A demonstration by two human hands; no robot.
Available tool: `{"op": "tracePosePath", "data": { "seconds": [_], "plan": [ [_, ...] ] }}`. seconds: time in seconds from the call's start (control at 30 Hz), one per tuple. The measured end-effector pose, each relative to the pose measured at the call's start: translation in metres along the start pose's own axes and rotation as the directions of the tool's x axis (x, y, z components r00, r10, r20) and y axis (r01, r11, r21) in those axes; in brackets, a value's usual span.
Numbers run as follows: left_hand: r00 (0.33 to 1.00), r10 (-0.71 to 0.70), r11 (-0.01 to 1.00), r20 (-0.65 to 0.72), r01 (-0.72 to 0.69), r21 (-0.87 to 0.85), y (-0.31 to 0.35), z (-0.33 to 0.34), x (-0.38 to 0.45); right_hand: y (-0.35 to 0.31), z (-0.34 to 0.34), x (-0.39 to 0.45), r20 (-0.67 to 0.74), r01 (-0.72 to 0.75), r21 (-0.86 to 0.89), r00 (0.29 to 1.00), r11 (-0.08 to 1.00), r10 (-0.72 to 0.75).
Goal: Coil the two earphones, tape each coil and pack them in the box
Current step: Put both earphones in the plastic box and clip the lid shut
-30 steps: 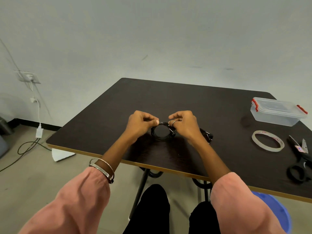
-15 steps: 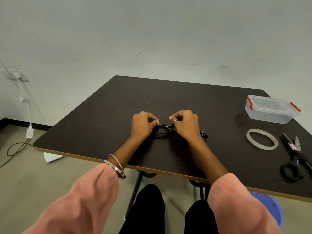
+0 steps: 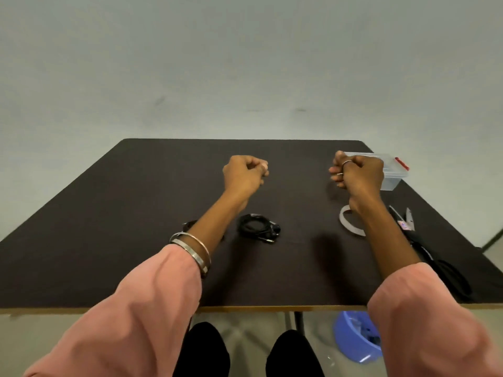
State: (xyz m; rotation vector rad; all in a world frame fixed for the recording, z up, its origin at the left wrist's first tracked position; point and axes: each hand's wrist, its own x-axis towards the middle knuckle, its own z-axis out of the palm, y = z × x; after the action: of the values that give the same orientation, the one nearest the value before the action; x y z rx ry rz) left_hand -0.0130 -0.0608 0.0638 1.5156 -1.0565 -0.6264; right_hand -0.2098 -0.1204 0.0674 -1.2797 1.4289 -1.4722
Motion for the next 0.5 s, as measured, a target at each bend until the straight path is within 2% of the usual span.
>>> {"op": "tracePosePath", "data": {
  "seconds": [0.13, 0.23, 0.3, 0.4, 0.5],
  "plan": [
    [0.985, -0.131, 0.971, 0.115, 0.151, -0.183, 0.018, 0.073, 0.014, 0.015, -0.041, 0.039, -0.295, -0.005, -0.194, 0.954, 0.981, -0.053],
    [0.961, -0.201, 0.955, 0.191, 0.236, -0.182, 0.020, 0.122, 0.028, 0.029, -0.067, 0.073, -0.371, -0.048, -0.346, 0.924, 0.937, -0.090],
    [0.934, -0.233, 0.955, 0.271, 0.273, -0.119, 0.021, 0.149, 0.035, 0.038, -0.082, 0.096, -0.409, -0.105, -0.411, 0.909, 0.905, -0.081],
    [0.851, -0.296, 0.939, 0.433, 0.342, -0.032, 0.026, 0.177, 0.032, 0.045, -0.094, 0.113, -0.368, -0.185, -0.456, 0.930, 0.871, 0.005],
    [0.759, -0.311, 0.885, 0.573, 0.451, -0.117, 0.031, 0.194, 0.028, 0.050, -0.096, 0.121, -0.230, -0.196, -0.506, 0.969, 0.840, 0.088]
  ]
}}
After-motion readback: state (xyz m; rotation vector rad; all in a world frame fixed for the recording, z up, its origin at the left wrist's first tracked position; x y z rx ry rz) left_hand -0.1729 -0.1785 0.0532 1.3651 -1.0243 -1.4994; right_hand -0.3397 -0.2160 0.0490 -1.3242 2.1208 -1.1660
